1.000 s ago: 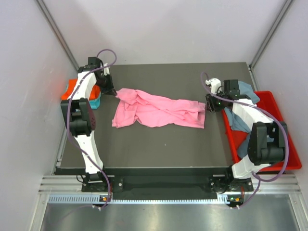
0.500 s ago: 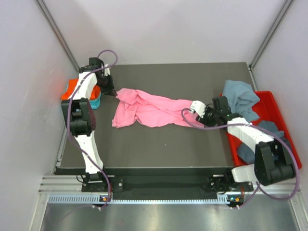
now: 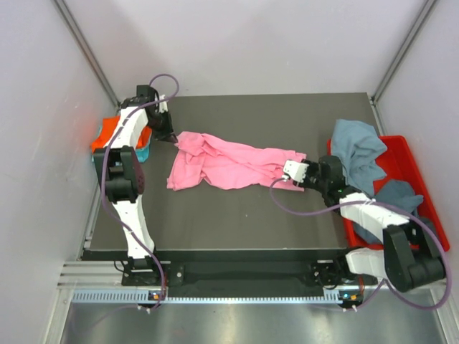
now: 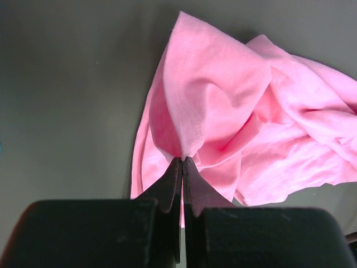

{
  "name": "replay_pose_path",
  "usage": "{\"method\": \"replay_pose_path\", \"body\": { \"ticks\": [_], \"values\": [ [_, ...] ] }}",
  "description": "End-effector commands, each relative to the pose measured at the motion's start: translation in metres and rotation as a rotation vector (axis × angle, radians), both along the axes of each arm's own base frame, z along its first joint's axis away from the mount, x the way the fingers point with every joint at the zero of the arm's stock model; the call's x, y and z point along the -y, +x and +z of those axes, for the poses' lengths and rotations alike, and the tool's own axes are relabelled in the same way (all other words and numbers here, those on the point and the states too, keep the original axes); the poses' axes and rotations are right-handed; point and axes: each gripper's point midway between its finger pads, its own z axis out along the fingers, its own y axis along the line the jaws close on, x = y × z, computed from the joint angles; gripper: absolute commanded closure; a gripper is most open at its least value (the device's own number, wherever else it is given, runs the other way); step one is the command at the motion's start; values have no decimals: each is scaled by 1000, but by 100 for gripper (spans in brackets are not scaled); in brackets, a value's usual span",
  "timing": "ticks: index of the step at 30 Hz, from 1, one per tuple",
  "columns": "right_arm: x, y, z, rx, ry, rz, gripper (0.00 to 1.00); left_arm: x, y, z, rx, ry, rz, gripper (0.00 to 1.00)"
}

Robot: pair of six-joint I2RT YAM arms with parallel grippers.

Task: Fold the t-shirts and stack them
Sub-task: Flatten the tshirt out

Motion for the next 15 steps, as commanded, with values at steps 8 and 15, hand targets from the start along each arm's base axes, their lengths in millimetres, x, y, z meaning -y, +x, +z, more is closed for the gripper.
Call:
{"method": "replay_pose_path", "body": {
  "ticks": [8,15],
  "values": [
    [-24,55,25,118,28,20,66,-1,4,27,86,31,1,100],
    [-28,72,39,158,64,-16,85,-1,4,24,79,28,2,100]
  ]
}}
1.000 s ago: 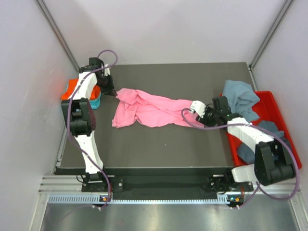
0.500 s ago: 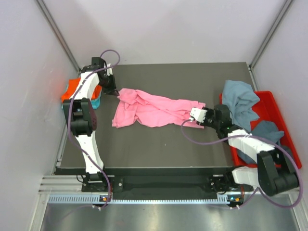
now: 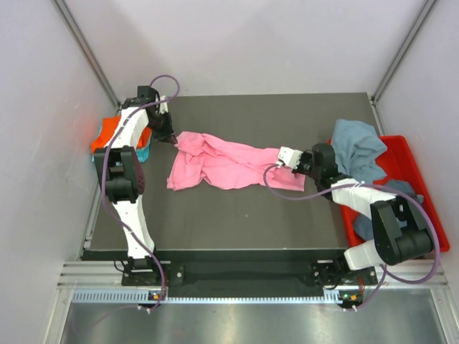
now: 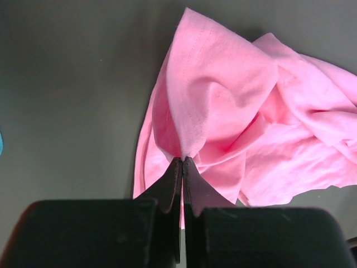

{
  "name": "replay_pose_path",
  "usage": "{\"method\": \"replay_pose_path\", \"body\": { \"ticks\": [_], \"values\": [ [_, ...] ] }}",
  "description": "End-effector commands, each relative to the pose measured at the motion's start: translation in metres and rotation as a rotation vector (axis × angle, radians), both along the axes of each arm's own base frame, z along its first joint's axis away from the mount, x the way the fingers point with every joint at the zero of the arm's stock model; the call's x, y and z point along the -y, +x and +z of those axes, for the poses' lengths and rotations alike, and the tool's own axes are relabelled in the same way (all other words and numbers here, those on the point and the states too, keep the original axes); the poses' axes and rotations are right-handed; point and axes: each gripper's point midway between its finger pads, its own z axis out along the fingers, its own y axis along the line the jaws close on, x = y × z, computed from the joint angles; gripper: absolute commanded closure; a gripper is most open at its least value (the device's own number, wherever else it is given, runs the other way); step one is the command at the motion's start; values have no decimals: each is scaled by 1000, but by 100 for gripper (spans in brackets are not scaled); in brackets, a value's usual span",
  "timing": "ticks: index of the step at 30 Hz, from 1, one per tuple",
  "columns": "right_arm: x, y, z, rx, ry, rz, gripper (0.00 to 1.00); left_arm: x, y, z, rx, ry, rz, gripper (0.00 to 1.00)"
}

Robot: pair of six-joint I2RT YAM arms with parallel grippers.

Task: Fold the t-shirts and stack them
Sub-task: Flatten the tshirt out

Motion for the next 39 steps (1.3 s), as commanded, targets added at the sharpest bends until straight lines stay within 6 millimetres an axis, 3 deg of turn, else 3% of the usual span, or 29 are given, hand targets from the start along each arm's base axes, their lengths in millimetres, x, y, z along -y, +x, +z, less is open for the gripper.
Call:
{"method": "replay_pose_path", "body": {
  "ticks": [1,5,7,8,11,15,16,28,34,39],
  "values": [
    [-15,24,38,104,65,-7,87,1,6,27,85,6,-4,100],
    [-17,25,46,104,86,-16,100,2,9,25,83,-4,-4,100],
    [-17,26,55,105,106,-30,100,2,10,25,82,-7,-2,100],
    [-16,24,51,80,104,-36,83,2,10,24,80,-8,-3,100],
    [-15,14,46,10,109,-27,61,2,11,25,83,-9,-2,100],
    [-22,5,45,-121,185,-18,57,2,11,24,83,-9,-2,100],
    [-21,-1,35,-183,179,-23,56,3,11,24,83,-9,-3,100],
    [-20,-7,15,-304,149,-26,53,2,12,24,85,-4,-1,100],
    [-12,-18,11,-303,118,-11,53,2,12,23,85,-1,-1,100],
    [-9,-12,1,-293,121,-44,55,3,13,23,85,-3,0,100]
  ]
}}
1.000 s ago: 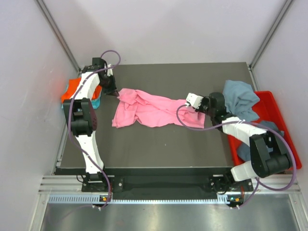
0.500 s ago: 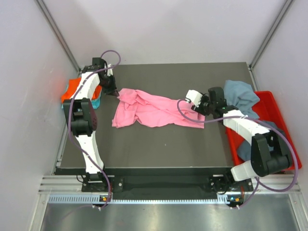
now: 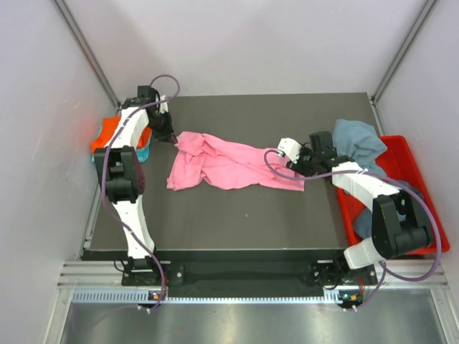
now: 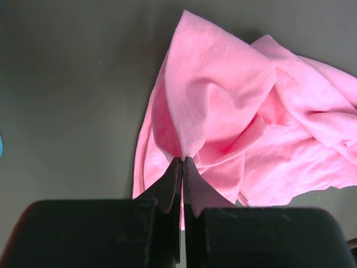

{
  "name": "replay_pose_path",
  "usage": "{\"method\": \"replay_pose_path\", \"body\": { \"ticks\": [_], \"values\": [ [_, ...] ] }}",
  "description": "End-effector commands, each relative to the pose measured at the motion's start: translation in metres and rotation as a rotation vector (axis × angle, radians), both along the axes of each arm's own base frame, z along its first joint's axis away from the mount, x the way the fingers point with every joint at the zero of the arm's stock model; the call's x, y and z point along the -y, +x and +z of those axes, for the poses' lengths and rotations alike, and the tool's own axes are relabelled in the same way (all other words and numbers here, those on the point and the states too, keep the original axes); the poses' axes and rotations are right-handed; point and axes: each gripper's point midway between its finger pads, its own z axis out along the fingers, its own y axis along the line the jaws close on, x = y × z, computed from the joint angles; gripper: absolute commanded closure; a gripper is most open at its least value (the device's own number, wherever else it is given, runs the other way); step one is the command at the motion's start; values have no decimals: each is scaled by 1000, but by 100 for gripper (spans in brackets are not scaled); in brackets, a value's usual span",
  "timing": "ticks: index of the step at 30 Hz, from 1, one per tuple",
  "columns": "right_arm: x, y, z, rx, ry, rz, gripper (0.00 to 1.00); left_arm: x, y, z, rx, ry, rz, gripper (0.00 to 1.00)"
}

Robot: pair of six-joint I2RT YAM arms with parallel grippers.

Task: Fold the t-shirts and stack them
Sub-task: Flatten the tshirt out

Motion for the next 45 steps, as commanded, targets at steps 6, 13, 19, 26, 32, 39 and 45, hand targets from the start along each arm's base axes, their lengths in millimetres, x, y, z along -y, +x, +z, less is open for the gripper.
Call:
{"method": "replay_pose_path", "body": {
  "ticks": [6,13,19,26,32,39,45],
  "values": [
    [0,23,-2,51,7,-30,59,4,10,22,77,9,-4,100],
    [-3,38,8,94,17,-37,92,1,8,23,80,22,-1,100],
    [-2,51,49,192,25,-59,100,3,9,22,78,11,-5,100],
    [-9,75,129,323,136,-127,100,2,26,35,130,13,-4,100],
    [-11,89,171,401,200,-174,100,-4,47,70,242,58,-15,100],
    [-19,86,246,456,328,-194,100,-13,63,146,454,122,-27,100],
    [-32,74,306,420,564,-244,100,-10,58,180,538,127,-59,100]
  ]
}}
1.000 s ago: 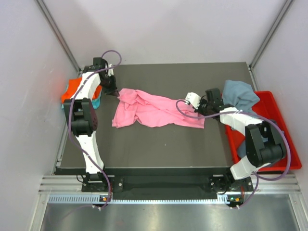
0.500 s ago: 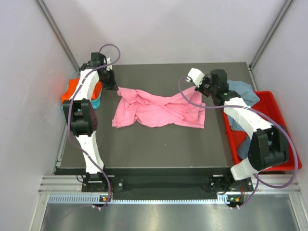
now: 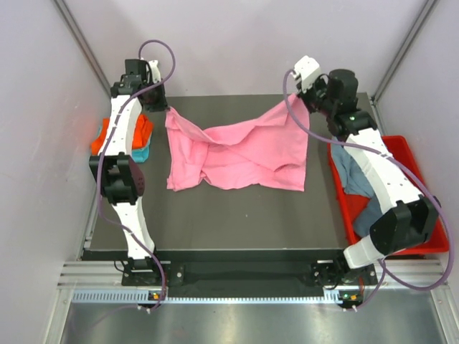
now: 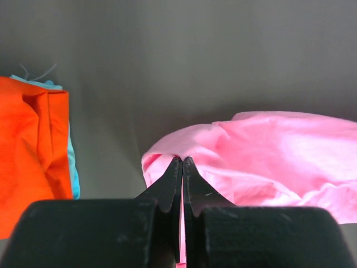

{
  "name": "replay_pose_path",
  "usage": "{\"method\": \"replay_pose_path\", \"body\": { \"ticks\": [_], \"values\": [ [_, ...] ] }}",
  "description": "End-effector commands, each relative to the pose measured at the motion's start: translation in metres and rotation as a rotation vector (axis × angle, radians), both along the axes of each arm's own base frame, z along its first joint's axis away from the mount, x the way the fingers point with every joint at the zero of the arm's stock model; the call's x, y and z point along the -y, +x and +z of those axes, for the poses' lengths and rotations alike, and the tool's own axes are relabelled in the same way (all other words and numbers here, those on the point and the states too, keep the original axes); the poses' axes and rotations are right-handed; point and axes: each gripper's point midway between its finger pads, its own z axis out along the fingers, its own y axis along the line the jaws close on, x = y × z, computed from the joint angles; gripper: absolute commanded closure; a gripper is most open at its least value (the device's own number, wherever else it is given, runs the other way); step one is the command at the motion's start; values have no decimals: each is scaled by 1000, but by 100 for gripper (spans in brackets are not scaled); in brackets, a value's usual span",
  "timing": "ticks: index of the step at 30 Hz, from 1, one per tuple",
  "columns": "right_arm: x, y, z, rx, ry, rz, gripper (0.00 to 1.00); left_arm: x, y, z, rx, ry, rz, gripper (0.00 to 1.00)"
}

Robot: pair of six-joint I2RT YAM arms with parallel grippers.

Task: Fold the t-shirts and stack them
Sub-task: Flatten the tshirt out

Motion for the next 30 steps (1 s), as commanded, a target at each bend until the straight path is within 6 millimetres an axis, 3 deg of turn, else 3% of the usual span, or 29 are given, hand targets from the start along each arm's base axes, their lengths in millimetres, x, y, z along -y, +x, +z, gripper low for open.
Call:
{"method": "replay_pose_path", "body": {
  "ticks": [1,4,7,12,16,19,23,25,26,28,29,30],
  "values": [
    [-8,-19,65,43,216,11,100,2,0,74,196,25,-41,100],
    [-23,-21,84,17,327,56,100,6,3,93,259,19,-69,100],
    [-29,-4,94,-67,393,49,100,6,12,125,381,37,-77,100],
    [-10,33,135,1,487,0,100,0,32,179,579,67,-56,100],
    [2,43,154,66,506,-48,100,0,36,224,718,89,-53,100],
    [6,35,169,105,519,-58,100,0,27,252,801,130,-62,100],
    [20,7,206,205,503,-73,100,-2,1,293,901,178,-60,100],
    [26,-4,218,248,481,-83,100,-4,-8,300,921,193,-57,100],
    [31,-20,234,294,476,-83,100,-4,-20,313,949,200,-58,100],
    [36,-34,243,334,446,-89,100,-5,-28,312,944,209,-58,100],
    [42,-51,255,369,448,-100,100,-4,-42,325,973,211,-55,100],
    [44,-59,260,384,444,-99,100,-3,-45,317,956,210,-66,100]
  ]
}}
